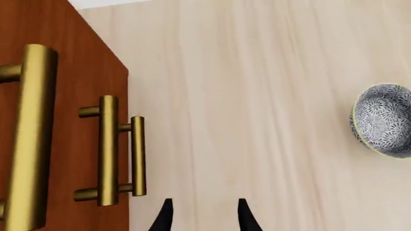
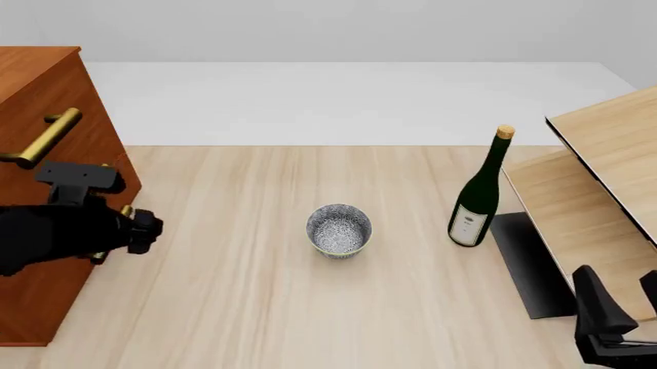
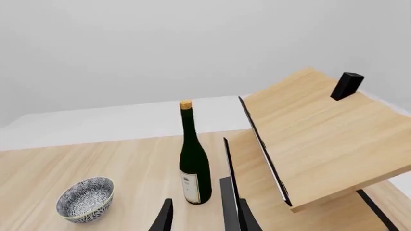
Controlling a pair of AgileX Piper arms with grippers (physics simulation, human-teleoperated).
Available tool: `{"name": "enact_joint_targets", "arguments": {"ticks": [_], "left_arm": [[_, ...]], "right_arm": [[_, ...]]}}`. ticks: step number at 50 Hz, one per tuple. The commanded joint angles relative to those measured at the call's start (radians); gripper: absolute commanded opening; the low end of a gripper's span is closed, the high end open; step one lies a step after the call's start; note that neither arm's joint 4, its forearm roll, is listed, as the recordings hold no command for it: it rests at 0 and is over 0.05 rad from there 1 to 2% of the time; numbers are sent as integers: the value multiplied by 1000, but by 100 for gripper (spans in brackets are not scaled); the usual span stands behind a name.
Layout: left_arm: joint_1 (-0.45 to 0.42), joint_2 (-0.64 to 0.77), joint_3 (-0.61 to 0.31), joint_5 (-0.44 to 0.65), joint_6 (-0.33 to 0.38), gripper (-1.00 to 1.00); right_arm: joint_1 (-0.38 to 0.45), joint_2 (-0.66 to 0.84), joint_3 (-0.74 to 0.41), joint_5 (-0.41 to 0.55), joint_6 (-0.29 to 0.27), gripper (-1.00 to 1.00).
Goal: Close the bottom drawer of the cabinet and open the top drawer.
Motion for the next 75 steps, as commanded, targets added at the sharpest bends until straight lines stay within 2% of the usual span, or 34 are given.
{"name": "enact_joint_targets", "arguments": {"ticks": [1, 7, 10, 11, 14, 16, 18, 19, 21, 22, 25, 31, 36, 38, 40, 42, 43, 45, 47, 49, 50, 53, 54, 55, 59, 60, 67, 69, 75], "left_arm": [[-124, 59, -92, 2, -68, 100], [-148, 61, -126, 14, -71, 100], [-173, 45, -174, 40, -69, 100], [-164, 27, -186, 44, -35, 100], [-124, -24, -167, 17, 141, 100], [-122, -36, -165, 12, 174, 100], [-113, -65, -146, -15, 266, 100], [-91, -94, -117, -46, 354, 100], [-98, -118, -90, -78, 433, 100], [-92, -139, -66, -106, 500, 100], [-90, -166, -23, -162, 609, 100], [-146, -139, -35, -192, 628, 100], [-185, -151, -38, -235, 685, 100], [-287, -141, -76, -223, 647, 100], [-265, -151, -37, -251, 708, 100], [-277, -148, -21, -263, 737, 100], [-271, -152, -7, -274, 762, 100], [-266, -152, -9, -268, 765, 100], [-229, -162, 12, -283, 807, 100], [-193, -168, 44, -307, 864, 100], [-164, -182, 77, -339, 919, 100], [-120, -201, 127, -380, 999, 100], [-96, -214, 161, -414, 1055, 100], [-84, -218, 170, -425, 1072, 100], [-63, -224, 169, -421, 1092, 100], [-44, -230, 190, -440, 1123, 100], [4, -249, 216, -459, 1185, 100], [3, -249, 199, -444, 1174, 100], [46, -260, 191, -449, 1205, 100]], "right_arm": [[-4, -3, -1, 4, 8, 100], [-5, -7, 1, 6, 10, 100], [-4, -14, 0, 14, 10, 100], [-5, -15, 1, 14, 10, 100], [-5, -19, 2, 16, 10, 100], [-3, -19, 1, 18, 10, 100], [-3, -18, 1, 17, 9, 100], [-3, -16, 0, 15, 9, 100], [-4, -16, 1, 15, 9, 100], [-4, -14, 1, 13, 8, 100], [-3, -10, 0, 10, 7, 100], [-4, -15, 3, 12, 7, 100], [-4, -16, 4, 11, 5, 100], [-4, -16, 4, 11, 5, 100], [-6, -14, 5, 9, 5, 100], [-6, -11, 3, 7, 5, 100], [-6, -7, 3, 4, 6, 100], [-6, -4, 2, 2, 5, 100], [-4, -3, 1, 1, 4, 100], [-4, -6, 2, 4, 4, 100], [-4, -7, 1, 5, 5, 100], [-5, -5, 1, 4, 5, 100], [-6, -4, 0, 3, 4, 100], [-6, -2, 0, 2, 5, 100], [-6, 3, -1, -3, 4, 100], [-6, 4, -1, -5, 5, 100], [-7, 0, 3, -4, 8, 100], [-5, -4, 4, 0, 8, 100], [-3, -7, 2, 4, 8, 100]]}}
